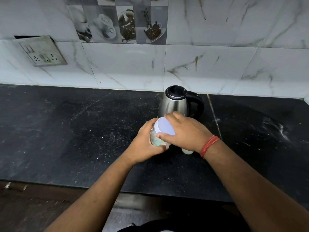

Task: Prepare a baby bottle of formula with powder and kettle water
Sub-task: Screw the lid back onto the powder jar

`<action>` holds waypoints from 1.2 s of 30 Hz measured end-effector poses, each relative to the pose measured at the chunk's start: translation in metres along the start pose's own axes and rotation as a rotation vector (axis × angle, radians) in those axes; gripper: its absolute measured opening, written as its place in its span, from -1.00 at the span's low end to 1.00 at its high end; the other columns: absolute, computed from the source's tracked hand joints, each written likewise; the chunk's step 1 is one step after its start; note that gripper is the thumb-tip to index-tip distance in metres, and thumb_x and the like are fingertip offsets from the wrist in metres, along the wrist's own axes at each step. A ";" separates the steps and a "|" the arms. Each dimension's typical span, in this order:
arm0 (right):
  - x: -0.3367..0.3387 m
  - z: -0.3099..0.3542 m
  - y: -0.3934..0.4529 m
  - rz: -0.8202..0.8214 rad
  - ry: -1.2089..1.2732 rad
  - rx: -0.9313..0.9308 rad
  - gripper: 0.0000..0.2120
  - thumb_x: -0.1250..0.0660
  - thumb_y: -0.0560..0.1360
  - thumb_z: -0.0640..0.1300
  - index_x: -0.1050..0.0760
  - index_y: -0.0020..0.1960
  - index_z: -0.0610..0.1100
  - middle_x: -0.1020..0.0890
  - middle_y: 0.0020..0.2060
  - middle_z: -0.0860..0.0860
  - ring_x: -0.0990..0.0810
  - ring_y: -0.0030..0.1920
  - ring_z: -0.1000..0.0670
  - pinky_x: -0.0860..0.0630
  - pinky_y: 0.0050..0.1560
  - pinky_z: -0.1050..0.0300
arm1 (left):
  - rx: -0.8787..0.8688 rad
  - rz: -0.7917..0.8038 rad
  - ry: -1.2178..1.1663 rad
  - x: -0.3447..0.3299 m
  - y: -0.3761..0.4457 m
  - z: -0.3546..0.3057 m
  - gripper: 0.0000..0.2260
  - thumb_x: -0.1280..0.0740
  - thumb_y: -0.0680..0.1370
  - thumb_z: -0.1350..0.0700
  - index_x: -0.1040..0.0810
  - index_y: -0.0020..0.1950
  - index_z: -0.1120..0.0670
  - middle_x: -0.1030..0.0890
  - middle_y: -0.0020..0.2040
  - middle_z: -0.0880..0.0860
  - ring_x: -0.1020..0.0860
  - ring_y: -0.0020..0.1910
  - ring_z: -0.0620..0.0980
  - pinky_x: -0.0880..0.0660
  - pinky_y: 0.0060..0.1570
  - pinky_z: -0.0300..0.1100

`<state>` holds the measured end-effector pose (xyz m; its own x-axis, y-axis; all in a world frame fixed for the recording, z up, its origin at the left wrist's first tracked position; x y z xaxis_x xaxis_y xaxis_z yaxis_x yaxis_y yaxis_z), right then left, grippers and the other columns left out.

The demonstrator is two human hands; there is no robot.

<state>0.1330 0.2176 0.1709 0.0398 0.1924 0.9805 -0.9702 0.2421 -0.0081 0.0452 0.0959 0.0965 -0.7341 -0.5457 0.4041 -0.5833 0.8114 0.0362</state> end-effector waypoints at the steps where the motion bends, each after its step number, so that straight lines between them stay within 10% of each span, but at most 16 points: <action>1: -0.002 0.001 0.000 -0.016 -0.012 -0.029 -0.31 -0.14 0.49 0.43 -0.30 0.41 -0.03 -0.48 0.29 -0.03 -0.58 0.16 -0.15 -0.48 0.06 -0.01 | 0.003 -0.015 -0.002 0.001 0.000 0.000 -0.16 -0.61 0.29 -0.07 -0.30 0.49 -0.21 -0.48 0.39 -0.09 -0.46 0.41 0.05 -0.48 0.37 0.15; 14: 0.015 0.008 -0.002 -0.011 -0.072 0.367 -0.12 -0.14 0.38 0.56 -0.17 0.55 0.10 -0.40 0.07 0.11 -0.53 -0.02 0.04 -0.50 -0.08 0.07 | 0.093 0.312 -0.198 0.008 -0.004 -0.019 -0.26 -0.60 0.34 0.11 -0.36 0.45 -0.11 -0.61 0.31 -0.02 -0.57 0.32 -0.10 -0.51 0.27 -0.19; 36: 0.012 0.002 0.025 -0.279 -0.073 -0.056 -0.28 0.02 0.41 0.50 -0.35 0.40 0.13 -0.60 0.11 0.09 -0.63 0.08 -0.02 -0.46 -0.09 0.08 | 0.000 -0.095 -0.149 0.002 0.018 -0.028 -0.31 -0.61 0.31 0.31 -0.39 0.24 -0.19 -0.61 0.10 -0.10 -0.62 0.00 -0.31 -0.57 -0.08 -0.31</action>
<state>0.1085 0.2243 0.1823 0.2839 0.0424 0.9579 -0.9094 0.3285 0.2550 0.0425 0.1155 0.1232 -0.7192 -0.6447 0.2592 -0.6522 0.7550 0.0680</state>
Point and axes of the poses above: each hand's wrist, its own y-axis towards the middle knuckle, its own x-axis out of the back of the hand, z = x × y, the point moved 6 cm from there along y, towards the middle knuckle
